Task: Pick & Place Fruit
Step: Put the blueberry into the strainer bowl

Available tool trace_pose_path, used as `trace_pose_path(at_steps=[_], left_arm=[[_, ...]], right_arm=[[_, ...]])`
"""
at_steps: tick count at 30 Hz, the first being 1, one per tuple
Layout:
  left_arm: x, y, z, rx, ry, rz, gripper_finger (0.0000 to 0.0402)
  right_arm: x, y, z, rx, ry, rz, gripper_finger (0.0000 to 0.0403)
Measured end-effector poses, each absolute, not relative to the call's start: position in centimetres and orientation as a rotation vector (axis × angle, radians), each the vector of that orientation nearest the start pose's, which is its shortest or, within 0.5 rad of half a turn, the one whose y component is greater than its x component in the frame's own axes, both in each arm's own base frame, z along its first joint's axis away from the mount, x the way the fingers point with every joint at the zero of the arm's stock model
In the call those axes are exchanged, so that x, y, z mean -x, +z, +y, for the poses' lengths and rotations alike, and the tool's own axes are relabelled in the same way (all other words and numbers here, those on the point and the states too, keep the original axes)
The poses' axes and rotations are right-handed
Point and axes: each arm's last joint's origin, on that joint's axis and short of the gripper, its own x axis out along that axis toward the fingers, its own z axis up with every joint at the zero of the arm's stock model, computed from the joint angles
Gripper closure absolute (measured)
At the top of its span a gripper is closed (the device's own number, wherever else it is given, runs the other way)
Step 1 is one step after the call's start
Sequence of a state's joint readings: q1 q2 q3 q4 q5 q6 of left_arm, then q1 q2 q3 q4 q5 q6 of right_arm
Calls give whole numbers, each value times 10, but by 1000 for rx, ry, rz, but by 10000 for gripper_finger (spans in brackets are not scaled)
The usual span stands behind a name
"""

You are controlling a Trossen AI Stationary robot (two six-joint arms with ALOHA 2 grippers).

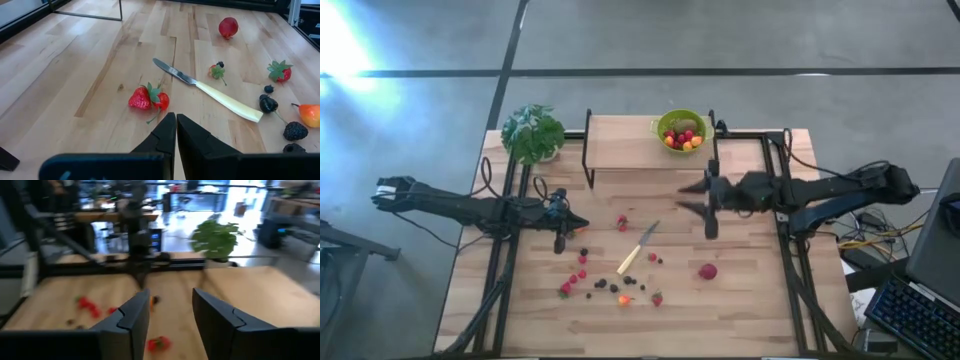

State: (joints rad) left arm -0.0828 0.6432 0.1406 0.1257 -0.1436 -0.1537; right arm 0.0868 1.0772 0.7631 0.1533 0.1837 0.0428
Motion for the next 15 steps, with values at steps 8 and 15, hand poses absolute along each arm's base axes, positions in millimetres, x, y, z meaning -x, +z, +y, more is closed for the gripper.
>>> trace_pose_path(at_steps=[8, 15], left_arm=[[-142, 161, -8, 109, 89, 370, 381], [-142, 161, -8, 109, 89, 371, 381]], right_arm=[[-253, 280, 61, -5, 19, 245, 271], [-267, 243, 91, 11, 0, 378, 253]])
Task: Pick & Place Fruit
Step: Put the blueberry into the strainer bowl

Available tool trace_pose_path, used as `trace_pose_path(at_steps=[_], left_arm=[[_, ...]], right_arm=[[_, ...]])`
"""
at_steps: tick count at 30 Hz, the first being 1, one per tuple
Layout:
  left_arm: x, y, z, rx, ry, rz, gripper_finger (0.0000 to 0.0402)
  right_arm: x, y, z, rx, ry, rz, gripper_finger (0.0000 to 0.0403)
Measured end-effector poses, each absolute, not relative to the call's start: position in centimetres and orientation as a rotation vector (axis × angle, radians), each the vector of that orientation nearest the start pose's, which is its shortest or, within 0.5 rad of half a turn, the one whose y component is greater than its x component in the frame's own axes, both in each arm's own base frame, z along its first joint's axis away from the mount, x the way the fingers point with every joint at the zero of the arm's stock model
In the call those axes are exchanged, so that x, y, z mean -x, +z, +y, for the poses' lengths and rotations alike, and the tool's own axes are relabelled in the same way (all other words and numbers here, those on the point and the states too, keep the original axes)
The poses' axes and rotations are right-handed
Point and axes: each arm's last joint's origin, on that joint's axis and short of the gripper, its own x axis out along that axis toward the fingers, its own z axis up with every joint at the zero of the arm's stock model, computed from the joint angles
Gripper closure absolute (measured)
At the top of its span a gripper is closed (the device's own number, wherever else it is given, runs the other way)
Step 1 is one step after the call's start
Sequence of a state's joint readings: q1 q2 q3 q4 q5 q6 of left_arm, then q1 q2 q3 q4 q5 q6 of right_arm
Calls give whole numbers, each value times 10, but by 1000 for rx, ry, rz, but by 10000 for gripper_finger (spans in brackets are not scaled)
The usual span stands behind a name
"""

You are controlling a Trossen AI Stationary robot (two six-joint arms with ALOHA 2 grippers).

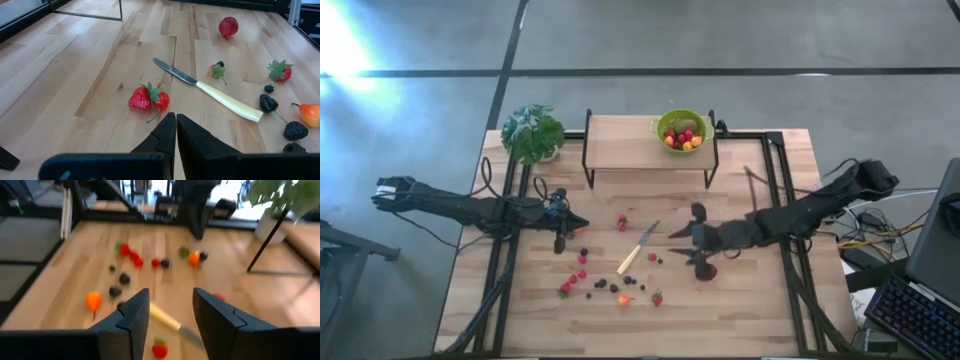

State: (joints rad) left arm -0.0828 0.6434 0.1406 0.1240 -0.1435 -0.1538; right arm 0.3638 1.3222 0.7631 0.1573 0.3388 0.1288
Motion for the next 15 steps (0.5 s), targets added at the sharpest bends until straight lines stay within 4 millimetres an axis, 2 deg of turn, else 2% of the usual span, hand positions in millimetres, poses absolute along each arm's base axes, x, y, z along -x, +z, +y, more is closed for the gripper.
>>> trace_pose_path(at_steps=[6, 15], left_arm=[[-142, 161, -8, 109, 89, 371, 381], [-142, 161, -8, 109, 88, 373, 381]], right_arm=[[-278, 208, 106, 30, -37, 486, 237], [-293, 162, 111, 25, -123, 597, 227]])
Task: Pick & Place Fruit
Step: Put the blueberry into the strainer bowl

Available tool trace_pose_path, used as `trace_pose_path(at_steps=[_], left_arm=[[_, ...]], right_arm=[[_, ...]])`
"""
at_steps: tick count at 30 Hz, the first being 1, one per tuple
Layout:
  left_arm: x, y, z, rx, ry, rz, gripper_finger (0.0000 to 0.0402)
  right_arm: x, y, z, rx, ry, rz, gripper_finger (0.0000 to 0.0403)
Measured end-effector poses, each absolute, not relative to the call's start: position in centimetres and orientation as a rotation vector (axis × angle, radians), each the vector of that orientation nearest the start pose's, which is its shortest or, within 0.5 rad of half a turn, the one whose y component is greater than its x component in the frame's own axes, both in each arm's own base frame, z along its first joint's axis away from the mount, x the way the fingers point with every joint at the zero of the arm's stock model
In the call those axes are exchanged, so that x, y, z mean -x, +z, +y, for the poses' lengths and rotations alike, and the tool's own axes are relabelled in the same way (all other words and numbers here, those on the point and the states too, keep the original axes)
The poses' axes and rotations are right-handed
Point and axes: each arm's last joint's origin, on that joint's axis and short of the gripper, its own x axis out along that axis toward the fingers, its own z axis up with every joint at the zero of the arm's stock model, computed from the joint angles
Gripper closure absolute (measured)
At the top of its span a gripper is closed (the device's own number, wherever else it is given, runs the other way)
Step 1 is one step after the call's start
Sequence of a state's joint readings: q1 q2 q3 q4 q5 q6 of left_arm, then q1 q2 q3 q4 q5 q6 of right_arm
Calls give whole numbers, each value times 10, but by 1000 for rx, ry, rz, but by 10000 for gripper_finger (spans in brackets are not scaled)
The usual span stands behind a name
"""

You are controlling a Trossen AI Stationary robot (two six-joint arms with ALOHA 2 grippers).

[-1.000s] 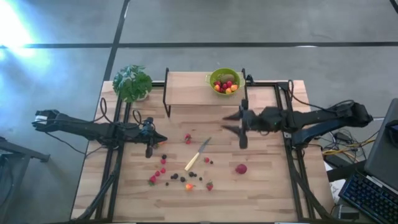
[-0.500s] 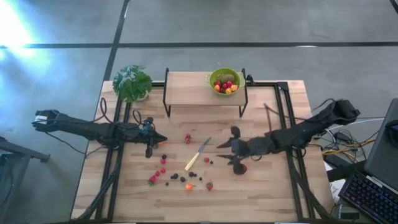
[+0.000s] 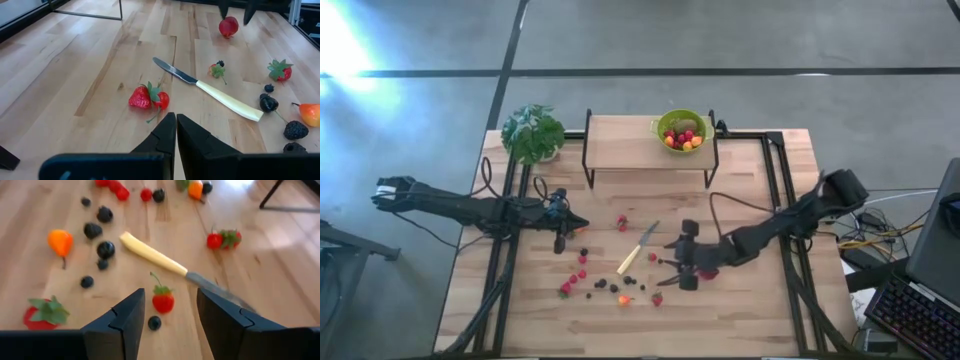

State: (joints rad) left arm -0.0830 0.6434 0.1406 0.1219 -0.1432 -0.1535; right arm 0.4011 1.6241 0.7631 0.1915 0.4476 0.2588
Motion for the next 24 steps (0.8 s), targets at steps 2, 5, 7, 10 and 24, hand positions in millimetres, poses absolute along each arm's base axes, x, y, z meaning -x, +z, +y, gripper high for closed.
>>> trace_pose_path(at_steps=[2, 5, 7, 10, 24], left_arm=[[-142, 161, -8, 109, 89, 373, 381], [-142, 161, -8, 109, 89, 373, 381], [-142, 161, -8, 109, 89, 373, 381], [-142, 161, -8, 109, 88, 373, 381], [-142, 160, -8, 108, 89, 378, 381]], right_arm=[[-294, 154, 111, 18, -133, 620, 228], [-296, 145, 112, 0, -147, 642, 233], [-297, 139, 112, -16, -156, 654, 235], [-299, 132, 113, -25, -161, 659, 233], [-307, 98, 117, -82, -187, 684, 222]])
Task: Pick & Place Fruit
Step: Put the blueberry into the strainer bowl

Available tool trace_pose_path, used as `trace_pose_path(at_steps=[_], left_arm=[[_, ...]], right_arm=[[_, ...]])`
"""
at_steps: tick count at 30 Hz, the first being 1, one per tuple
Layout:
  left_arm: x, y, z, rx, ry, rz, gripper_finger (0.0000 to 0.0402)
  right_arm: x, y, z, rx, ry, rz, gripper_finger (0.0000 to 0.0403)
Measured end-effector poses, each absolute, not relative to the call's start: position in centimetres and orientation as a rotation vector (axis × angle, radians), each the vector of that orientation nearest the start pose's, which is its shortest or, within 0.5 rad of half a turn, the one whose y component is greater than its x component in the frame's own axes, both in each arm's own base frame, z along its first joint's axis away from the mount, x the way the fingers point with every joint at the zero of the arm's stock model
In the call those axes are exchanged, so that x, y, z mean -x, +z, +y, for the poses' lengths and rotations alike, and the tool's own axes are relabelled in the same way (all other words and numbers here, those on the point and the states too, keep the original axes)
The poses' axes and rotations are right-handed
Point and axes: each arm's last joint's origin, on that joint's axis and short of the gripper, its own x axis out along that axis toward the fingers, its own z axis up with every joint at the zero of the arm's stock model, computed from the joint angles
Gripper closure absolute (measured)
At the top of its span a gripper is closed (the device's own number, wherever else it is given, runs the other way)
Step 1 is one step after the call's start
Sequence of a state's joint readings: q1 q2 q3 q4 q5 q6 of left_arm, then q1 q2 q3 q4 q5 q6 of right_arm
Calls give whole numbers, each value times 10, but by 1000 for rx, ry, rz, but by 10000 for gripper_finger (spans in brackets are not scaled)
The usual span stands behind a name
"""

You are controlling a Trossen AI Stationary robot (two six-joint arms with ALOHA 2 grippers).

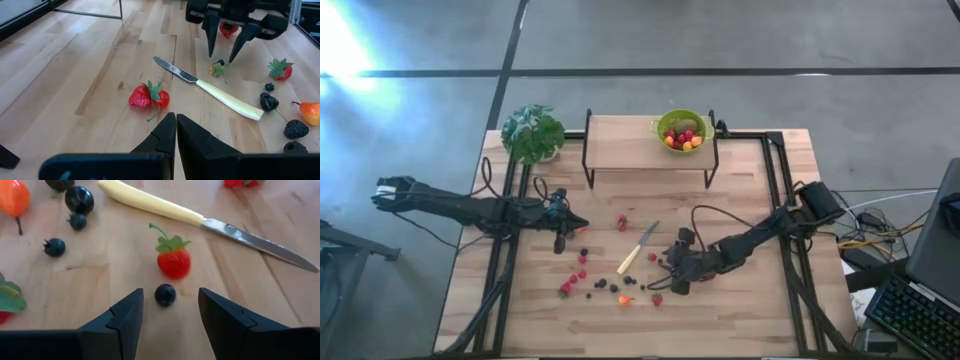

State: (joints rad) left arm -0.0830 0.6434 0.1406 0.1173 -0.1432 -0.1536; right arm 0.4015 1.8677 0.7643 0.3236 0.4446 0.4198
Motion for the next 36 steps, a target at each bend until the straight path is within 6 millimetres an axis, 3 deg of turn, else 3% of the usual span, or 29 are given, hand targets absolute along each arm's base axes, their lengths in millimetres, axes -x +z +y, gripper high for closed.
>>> trace_pose_path(at_steps=[15, 30, 36], left_arm=[[-142, 160, -8, 108, 89, 381, 381], [-141, 159, -8, 108, 90, 384, 381], [-141, 159, -8, 107, 90, 385, 381]], right_arm=[[-322, 80, 123, -86, -187, 671, 269], [-315, 92, 121, -41, -172, 724, 338], [-315, 93, 121, -43, -174, 722, 348]])
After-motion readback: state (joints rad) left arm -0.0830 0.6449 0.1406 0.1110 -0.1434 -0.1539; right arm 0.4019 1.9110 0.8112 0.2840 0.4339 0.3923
